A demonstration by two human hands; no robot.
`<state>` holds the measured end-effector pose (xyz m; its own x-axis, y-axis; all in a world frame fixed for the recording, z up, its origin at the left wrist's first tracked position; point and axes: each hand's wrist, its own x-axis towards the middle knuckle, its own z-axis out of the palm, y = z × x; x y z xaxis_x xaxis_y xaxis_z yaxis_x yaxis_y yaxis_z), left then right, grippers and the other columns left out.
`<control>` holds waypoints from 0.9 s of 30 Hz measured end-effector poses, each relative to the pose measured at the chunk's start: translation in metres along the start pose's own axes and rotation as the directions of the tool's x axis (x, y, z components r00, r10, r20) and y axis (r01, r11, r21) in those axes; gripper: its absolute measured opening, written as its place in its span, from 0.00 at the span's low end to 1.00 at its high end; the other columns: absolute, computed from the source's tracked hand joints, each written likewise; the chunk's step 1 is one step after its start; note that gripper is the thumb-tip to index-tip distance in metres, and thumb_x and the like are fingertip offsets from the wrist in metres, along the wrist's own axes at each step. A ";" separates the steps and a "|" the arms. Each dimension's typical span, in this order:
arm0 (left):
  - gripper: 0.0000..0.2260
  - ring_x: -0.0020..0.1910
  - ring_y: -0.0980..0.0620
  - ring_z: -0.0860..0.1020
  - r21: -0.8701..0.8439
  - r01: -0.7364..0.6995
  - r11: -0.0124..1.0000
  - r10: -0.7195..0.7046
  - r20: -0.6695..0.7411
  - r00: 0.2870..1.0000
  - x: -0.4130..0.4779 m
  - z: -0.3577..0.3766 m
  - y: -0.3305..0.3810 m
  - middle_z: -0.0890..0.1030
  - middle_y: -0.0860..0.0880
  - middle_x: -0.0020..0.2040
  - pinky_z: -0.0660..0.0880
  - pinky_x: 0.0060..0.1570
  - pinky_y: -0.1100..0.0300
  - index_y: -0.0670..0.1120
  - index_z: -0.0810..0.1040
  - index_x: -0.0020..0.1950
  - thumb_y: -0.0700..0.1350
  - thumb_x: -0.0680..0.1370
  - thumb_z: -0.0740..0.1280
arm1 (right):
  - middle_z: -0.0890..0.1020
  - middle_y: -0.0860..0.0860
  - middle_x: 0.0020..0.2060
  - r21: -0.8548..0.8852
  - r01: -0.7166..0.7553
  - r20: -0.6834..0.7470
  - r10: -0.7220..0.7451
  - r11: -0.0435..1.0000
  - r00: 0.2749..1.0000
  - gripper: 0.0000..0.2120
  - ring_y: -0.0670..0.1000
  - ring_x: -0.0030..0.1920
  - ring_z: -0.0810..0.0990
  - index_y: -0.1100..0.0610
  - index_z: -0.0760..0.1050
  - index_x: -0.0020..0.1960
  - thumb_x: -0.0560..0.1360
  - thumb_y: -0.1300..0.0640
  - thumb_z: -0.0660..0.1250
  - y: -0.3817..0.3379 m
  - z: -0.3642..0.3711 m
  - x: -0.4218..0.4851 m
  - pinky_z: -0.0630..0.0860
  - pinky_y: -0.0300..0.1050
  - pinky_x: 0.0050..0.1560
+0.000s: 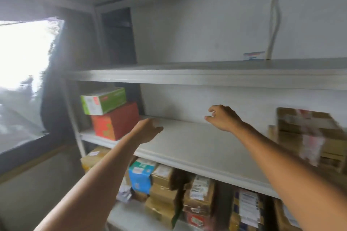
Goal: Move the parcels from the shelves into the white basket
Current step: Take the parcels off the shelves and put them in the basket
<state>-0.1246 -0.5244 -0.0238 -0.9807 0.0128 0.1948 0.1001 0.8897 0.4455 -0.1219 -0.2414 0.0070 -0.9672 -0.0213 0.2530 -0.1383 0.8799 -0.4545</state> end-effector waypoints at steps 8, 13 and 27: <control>0.20 0.53 0.47 0.79 0.027 0.211 0.977 -0.207 -0.119 0.971 0.001 -0.079 -0.163 0.82 0.48 0.56 0.71 0.46 0.61 0.51 0.74 0.67 0.54 0.76 0.66 | 0.79 0.53 0.62 0.130 0.136 0.120 -0.152 0.982 0.981 0.23 0.56 0.62 0.77 0.52 0.74 0.67 0.74 0.44 0.68 -0.139 0.121 0.055 0.73 0.46 0.61; 0.20 0.56 0.47 0.78 -0.042 0.271 0.962 -0.274 -0.175 0.946 0.031 -0.115 -0.247 0.80 0.48 0.60 0.76 0.55 0.55 0.49 0.74 0.67 0.54 0.76 0.66 | 0.81 0.52 0.61 0.245 0.132 0.127 -0.167 0.961 0.978 0.23 0.54 0.60 0.79 0.52 0.75 0.66 0.73 0.44 0.69 -0.221 0.188 0.096 0.73 0.44 0.60; 0.30 0.66 0.45 0.72 -0.496 0.179 0.850 -0.343 -0.263 0.902 0.159 -0.158 -0.340 0.74 0.47 0.67 0.69 0.65 0.48 0.48 0.68 0.71 0.65 0.76 0.59 | 0.76 0.52 0.66 0.718 -0.006 -0.009 0.018 0.696 1.000 0.30 0.54 0.63 0.76 0.54 0.70 0.70 0.74 0.38 0.64 -0.366 0.272 0.215 0.72 0.48 0.61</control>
<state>-0.2876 -0.8969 -0.0059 -0.8749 -0.4134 0.2523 -0.0072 0.5320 0.8467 -0.3368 -0.6973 -0.0050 -0.9676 -0.0010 0.2525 -0.2433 0.2711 -0.9313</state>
